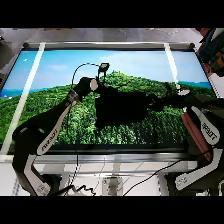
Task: Fold the clothes and pants, and hang the long-sleeved shirts on hangers.
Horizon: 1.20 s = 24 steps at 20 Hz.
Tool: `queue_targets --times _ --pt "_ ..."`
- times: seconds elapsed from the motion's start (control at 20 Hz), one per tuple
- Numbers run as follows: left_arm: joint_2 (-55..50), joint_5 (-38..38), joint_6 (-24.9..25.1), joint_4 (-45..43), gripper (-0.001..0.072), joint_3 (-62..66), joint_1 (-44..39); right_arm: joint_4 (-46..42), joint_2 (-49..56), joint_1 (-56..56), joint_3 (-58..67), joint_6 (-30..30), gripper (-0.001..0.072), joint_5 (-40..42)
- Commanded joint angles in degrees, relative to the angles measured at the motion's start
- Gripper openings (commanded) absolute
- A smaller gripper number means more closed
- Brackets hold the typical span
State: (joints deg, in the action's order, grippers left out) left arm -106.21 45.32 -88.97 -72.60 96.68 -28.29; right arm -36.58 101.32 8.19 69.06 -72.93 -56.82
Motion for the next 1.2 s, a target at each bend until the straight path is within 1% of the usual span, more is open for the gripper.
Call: queue_targets --times 0.0,0.1,0.15,0.2,0.25,0.3,0.35,0.45,0.55,0.65,0.8,0.9,1.15 --pt "-0.57 2.64 0.07 -0.48 0.0013 0.00 -0.13 1.05 4.44 -1.81 2.05 -4.52 0.0690 -0.57" --pt "-0.59 2.69 0.66 -0.55 0.0013 0.00 -0.28 3.41 7.23 -2.97 4.59 -2.71 0.0688 -6.03" --pt "-0.59 2.69 2.10 -0.55 0.0013 0.00 -0.31 3.54 7.93 -4.13 5.70 -0.87 0.0650 -6.99" --pt "-0.59 2.69 3.17 -0.57 0.0013 0.00 -0.28 3.54 7.98 -5.44 6.23 0.66 0.0521 -5.53" --pt "-0.59 2.71 3.34 -0.72 0.0012 0.00 -0.28 3.76 7.96 -6.91 6.97 1.73 0.0333 -3.15" --pt "-0.59 2.73 3.39 -0.72 0.0013 0.00 -0.28 3.74 7.96 -8.24 7.93 2.21 0.0116 -0.44" --pt "-0.57 2.80 3.74 -0.70 0.0013 0.00 -0.28 3.72 7.96 -9.42 9.20 2.60 0.0019 2.03" --pt "-0.50 3.10 3.78 -0.70 0.0012 0.02 -0.28 3.69 7.76 -10.38 12.63 6.27 0.0019 2.60" --pt "-0.09 4.70 5.88 -0.70 0.0012 0.02 -0.28 3.34 5.57 -9.88 15.19 6.82 0.0019 2.10" --pt "1.40 7.32 9.11 -0.92 0.0011 0.02 -0.26 2.71 0.52 -7.85 15.41 6.78 0.0018 3.43" --pt "5.88 8.50 9.77 -2.84 0.0011 0.02 -0.28 -1.70 -9.70 -2.99 15.41 6.01 0.0018 3.39" --pt "9.84 8.46 9.77 -2.84 0.0011 0.02 -0.28 -6.34 -17.38 1.40 15.41 2.43 0.0018 2.01" --pt "19.12 8.46 9.77 -2.82 0.0011 0.02 -0.31 -22.64 -35.98 16.98 15.41 -12.31 0.0019 -3.15"
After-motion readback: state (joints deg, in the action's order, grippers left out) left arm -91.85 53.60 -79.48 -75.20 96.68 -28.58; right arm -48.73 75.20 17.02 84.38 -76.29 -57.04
